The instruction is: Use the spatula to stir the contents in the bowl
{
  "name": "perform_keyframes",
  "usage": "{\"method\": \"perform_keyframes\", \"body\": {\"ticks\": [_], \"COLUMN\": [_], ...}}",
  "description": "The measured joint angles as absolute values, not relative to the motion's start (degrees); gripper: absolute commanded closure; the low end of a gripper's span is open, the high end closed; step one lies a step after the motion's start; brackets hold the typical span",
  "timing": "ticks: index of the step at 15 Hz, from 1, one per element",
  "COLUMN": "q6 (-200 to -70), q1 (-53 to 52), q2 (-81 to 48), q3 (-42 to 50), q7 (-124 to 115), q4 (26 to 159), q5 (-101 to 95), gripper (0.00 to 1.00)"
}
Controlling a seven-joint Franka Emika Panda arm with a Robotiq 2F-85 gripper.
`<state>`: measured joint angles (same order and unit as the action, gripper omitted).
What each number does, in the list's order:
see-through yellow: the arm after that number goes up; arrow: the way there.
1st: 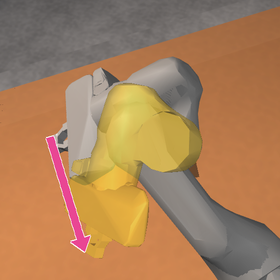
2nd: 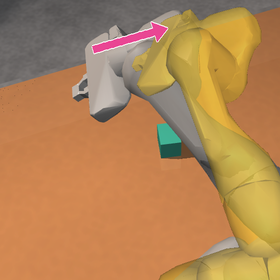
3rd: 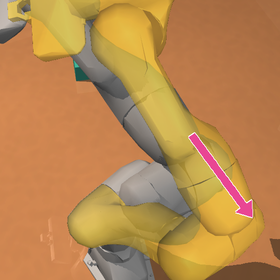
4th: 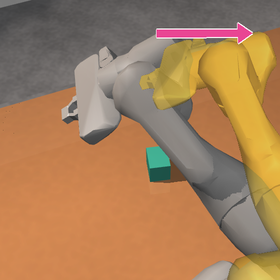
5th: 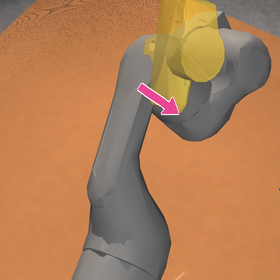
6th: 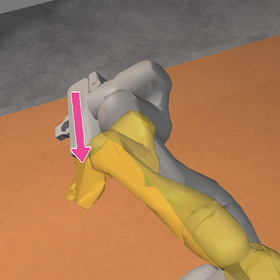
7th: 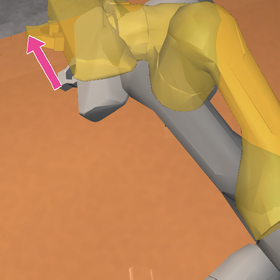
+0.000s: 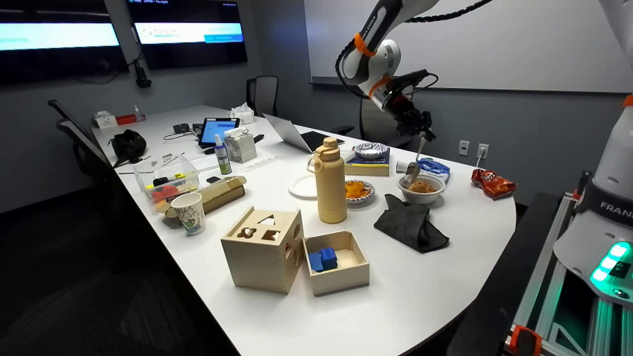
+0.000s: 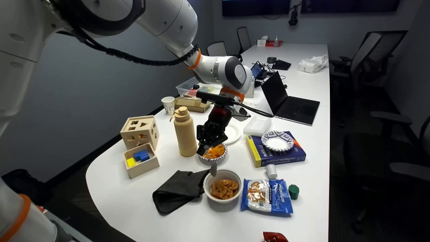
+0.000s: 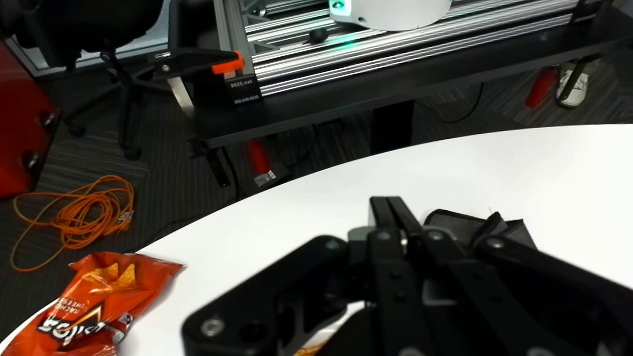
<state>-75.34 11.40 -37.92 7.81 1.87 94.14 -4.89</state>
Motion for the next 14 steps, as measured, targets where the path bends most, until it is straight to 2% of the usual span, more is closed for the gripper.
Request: {"method": "perform_keyframes", "body": {"ticks": [14], "q6": [-71.5], "q1": [11.0], "q2": [-39.4], "q3": [10.3], "q7": [-8.0], "q4": [93.3], "q5": [-10.7], "gripper": [0.99]}}
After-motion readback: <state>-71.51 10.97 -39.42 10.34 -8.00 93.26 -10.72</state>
